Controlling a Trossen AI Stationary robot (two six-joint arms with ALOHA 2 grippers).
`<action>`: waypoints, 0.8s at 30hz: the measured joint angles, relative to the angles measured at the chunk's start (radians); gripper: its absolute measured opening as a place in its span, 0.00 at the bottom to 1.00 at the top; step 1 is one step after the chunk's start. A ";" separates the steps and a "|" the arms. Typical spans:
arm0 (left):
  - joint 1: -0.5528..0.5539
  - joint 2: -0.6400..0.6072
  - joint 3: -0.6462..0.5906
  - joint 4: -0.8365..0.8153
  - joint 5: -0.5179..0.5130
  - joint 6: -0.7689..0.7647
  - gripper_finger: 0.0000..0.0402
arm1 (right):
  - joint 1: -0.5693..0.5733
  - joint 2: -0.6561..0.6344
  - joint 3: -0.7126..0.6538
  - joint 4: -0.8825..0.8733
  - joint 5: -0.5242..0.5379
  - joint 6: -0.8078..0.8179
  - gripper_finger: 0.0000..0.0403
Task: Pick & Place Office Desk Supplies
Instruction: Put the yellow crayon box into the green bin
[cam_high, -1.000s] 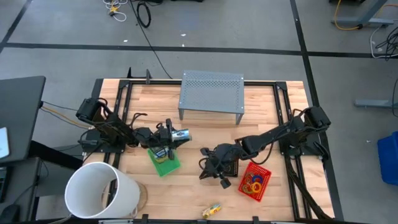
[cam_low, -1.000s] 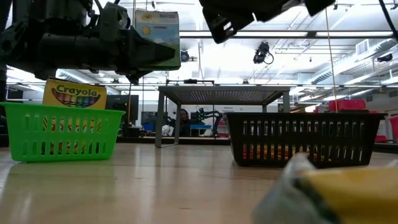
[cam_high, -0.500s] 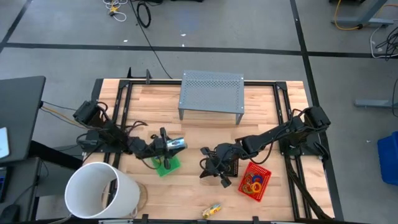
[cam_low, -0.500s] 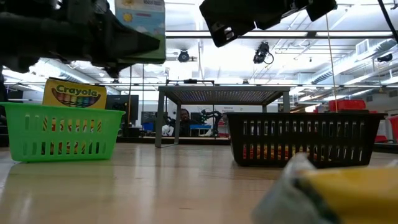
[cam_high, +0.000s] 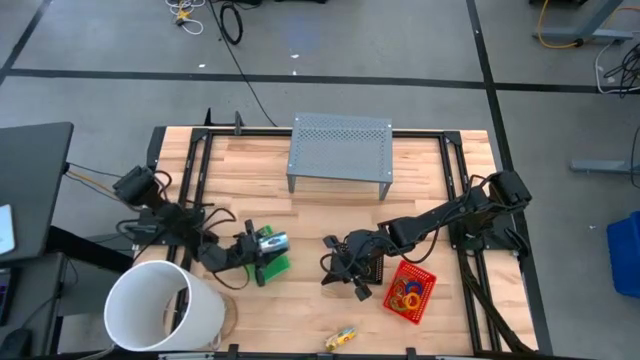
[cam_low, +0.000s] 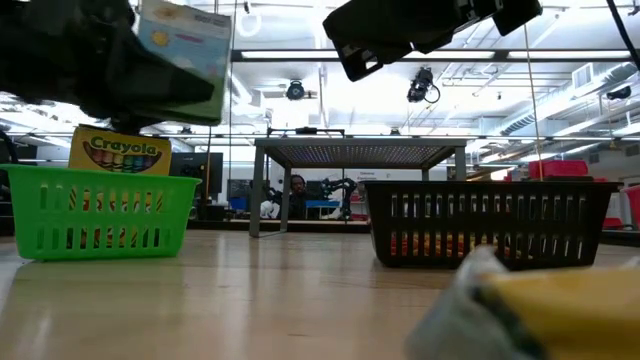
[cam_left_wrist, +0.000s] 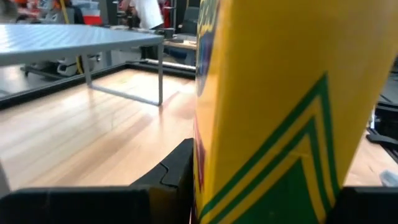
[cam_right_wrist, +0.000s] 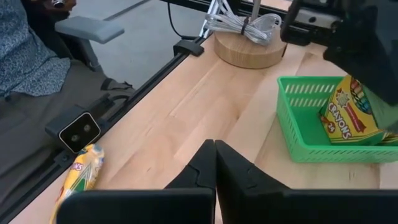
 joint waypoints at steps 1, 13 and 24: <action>-0.013 0.000 0.000 -0.005 -0.022 -0.008 0.29 | 0.000 0.000 0.000 -0.002 0.000 0.000 0.00; -0.118 0.000 0.000 -0.023 -0.106 -0.113 0.29 | 0.000 0.000 0.000 -0.011 0.003 0.000 0.00; -0.144 -0.003 0.004 -0.106 -0.101 -0.217 0.29 | -0.005 0.000 0.000 0.057 0.065 -0.013 0.00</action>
